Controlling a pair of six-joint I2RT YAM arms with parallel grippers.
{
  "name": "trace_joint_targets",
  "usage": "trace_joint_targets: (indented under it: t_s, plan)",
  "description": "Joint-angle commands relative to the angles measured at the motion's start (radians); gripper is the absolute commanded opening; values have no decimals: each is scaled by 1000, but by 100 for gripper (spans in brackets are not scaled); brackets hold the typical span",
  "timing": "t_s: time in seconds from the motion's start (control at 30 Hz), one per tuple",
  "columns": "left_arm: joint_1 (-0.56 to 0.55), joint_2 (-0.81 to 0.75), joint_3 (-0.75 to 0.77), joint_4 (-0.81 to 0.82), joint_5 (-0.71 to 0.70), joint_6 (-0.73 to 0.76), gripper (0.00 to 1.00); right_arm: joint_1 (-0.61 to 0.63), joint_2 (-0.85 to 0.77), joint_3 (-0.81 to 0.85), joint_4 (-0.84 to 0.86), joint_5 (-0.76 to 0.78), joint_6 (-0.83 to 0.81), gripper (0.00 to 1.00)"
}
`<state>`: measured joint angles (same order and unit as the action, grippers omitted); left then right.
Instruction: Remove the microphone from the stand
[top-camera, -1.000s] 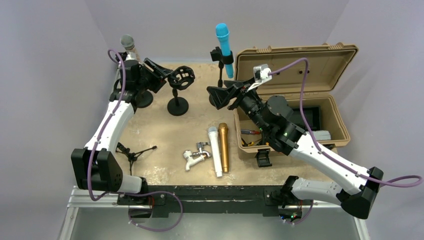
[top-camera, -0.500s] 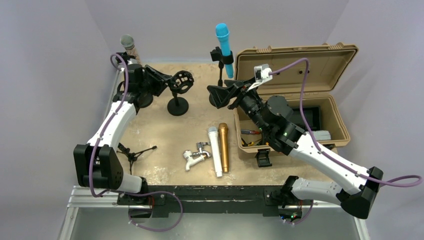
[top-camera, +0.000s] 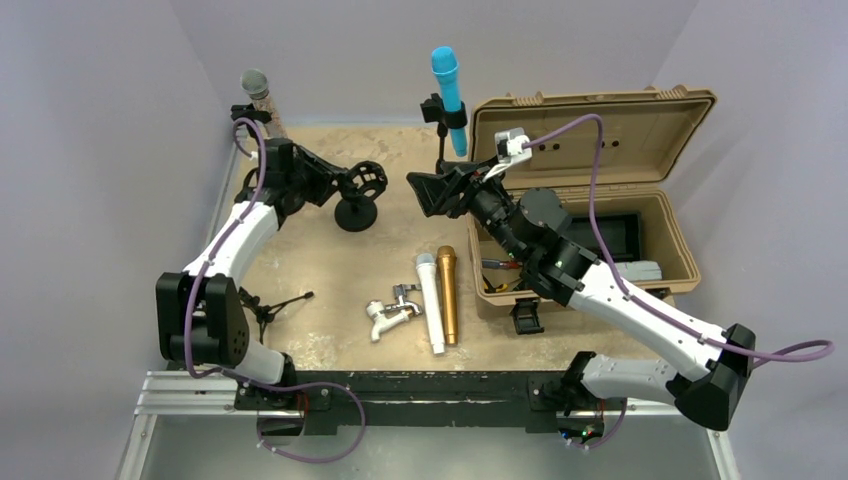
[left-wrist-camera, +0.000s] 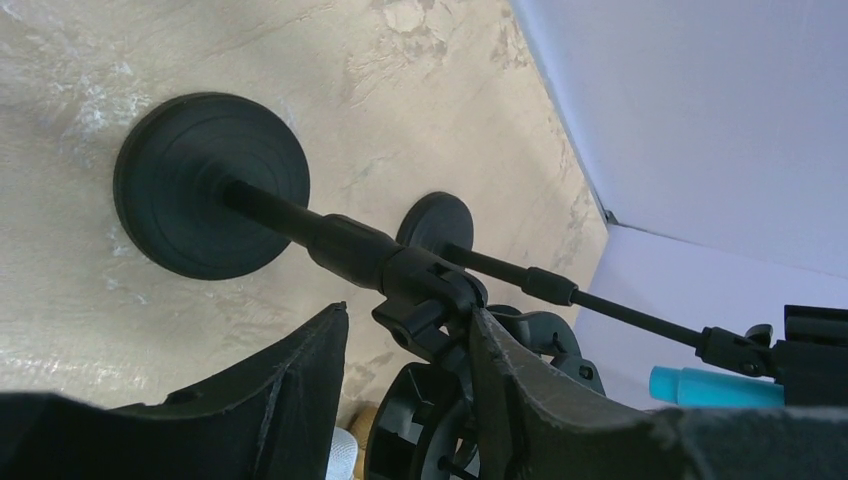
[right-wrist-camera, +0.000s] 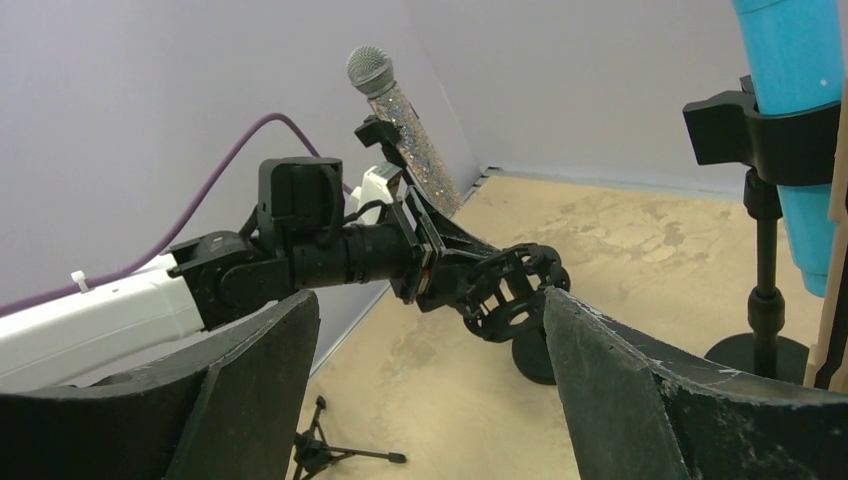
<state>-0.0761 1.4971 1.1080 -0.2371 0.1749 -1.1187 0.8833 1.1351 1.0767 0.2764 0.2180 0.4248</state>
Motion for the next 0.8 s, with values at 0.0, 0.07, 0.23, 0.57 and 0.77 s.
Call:
trace_joint_targets:
  t_s: [0.0,0.07,0.23,0.57,0.77]
  plan:
    - [6,7,-32,-169,-57,47,45,0,0,8,32,3,-6,81]
    - [5,-1,-24,-168,-61,61,46,0,5,10,34,-1,-7,81]
    - [-16,-81,50,-210,-143,177,67,0,53,29,15,-27,-24,81]
    - [-41,-255,293,-309,-180,408,86,40,241,131,-13,-155,-88,83]
    - [-59,-429,282,-274,-166,529,88,43,437,306,-106,-197,-104,83]
